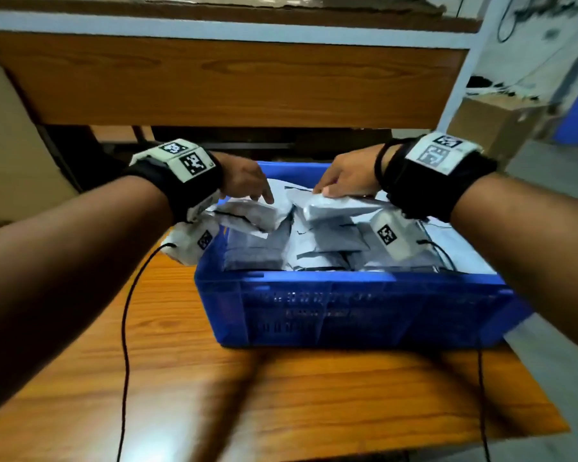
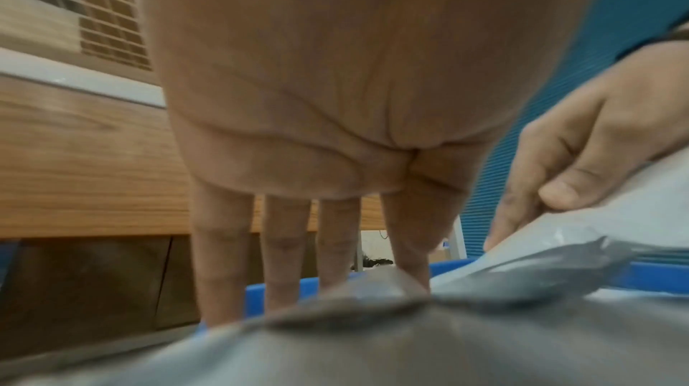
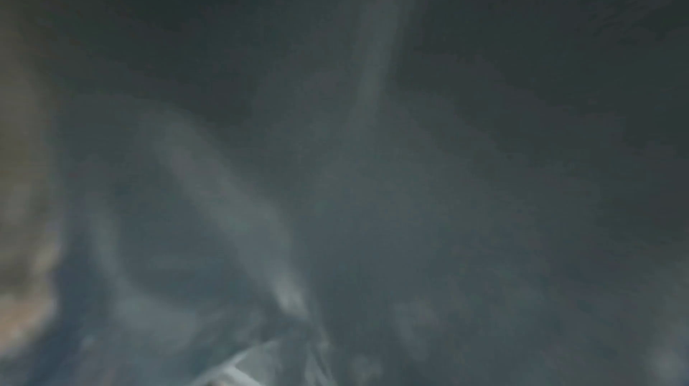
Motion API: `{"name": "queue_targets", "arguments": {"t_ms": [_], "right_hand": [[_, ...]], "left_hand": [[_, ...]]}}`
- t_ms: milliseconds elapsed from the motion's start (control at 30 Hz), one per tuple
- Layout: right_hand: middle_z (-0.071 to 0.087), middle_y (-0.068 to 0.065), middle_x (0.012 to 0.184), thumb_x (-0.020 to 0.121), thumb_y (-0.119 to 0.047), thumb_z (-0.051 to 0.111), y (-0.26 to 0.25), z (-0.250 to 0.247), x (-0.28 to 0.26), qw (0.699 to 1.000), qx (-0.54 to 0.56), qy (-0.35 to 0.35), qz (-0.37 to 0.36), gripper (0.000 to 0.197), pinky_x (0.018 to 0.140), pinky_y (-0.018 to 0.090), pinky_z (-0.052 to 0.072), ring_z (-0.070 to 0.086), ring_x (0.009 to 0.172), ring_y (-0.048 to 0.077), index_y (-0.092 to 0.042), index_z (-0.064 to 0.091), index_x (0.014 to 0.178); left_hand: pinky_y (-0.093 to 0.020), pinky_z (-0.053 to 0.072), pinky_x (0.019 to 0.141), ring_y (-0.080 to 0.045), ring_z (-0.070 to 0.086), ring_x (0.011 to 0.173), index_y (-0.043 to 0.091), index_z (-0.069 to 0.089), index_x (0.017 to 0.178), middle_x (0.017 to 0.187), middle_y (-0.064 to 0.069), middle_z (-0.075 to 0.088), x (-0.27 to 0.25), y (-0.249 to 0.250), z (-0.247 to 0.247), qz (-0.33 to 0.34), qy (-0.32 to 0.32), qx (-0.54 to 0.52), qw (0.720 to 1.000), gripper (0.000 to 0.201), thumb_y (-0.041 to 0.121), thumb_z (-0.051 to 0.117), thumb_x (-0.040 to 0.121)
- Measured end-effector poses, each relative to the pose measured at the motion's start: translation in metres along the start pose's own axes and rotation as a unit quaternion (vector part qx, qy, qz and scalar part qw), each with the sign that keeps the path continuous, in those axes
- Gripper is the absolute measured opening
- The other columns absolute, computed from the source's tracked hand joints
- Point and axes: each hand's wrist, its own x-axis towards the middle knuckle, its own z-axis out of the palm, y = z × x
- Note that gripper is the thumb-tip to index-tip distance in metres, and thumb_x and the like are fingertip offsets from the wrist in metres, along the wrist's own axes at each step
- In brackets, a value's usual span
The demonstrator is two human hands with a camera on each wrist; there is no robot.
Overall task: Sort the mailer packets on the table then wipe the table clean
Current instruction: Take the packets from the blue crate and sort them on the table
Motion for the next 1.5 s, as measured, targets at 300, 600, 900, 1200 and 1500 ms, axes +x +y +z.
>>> {"name": "queue_targets", "arguments": {"t_ms": [300,600,900,1200,1500], "right_hand": [[0.061,-0.004,0.101,0.089,-0.051,0.059,-0.006,0.036,0.011,0.997,-0.063,-0.04,0.0,0.045,0.076,0.027,0.038,0.055,0.09,0.017,-0.032,0.057,0.13],[0.068,0.005,0.109,0.094,-0.045,0.054,0.028,-0.012,-0.014,0.999,-0.023,-0.012,0.046,0.043,0.084,0.038,0.056,0.067,0.087,0.021,-0.028,0.056,0.133],[0.004,-0.008,0.161,0.065,-0.057,0.08,0.017,0.036,0.023,0.99,-0.006,-0.137,-0.001,0.106,0.117,0.04,0.021,0.011,0.148,0.02,-0.051,0.013,0.148],[0.016,-0.013,0.159,0.055,-0.07,0.077,0.022,0.028,0.042,0.992,0.041,-0.118,0.005,0.109,0.117,0.043,0.021,0.02,0.145,0.018,-0.052,0.019,0.145],[0.022,-0.004,0.158,0.08,-0.053,0.069,0.023,0.03,0.056,0.994,0.04,-0.095,0.039,0.078,0.099,0.025,0.03,0.037,0.137,0.021,-0.041,0.031,0.147]], "left_hand": [[-0.006,0.037,0.054,-0.013,0.051,0.097,0.021,0.048,0.14,0.128,-0.006,0.058,0.021,0.01,0.039,0.035,-0.101,0.194,0.975,0.056,0.006,0.061,0.088],[-0.003,0.037,0.059,-0.006,0.059,0.086,0.008,0.049,0.137,0.123,-0.02,0.06,-0.001,0.003,-0.024,0.098,0.045,0.071,0.992,0.057,0.002,0.069,0.084],[-0.024,0.041,0.087,-0.017,0.054,0.118,0.022,0.045,0.141,0.129,0.001,0.058,0.028,0.019,0.027,0.016,-0.102,0.223,0.969,0.085,0.032,0.086,0.067],[-0.032,0.04,0.104,-0.018,0.056,0.118,0.021,0.066,0.117,0.116,0.009,0.065,0.037,0.01,0.019,0.007,-0.135,0.194,0.972,0.09,0.066,0.082,0.042],[-0.038,0.035,0.108,-0.021,0.051,0.117,0.028,0.063,0.112,0.13,0.002,0.057,0.026,0.018,0.018,0.0,-0.152,0.087,0.985,0.075,0.08,0.064,0.059]]}}
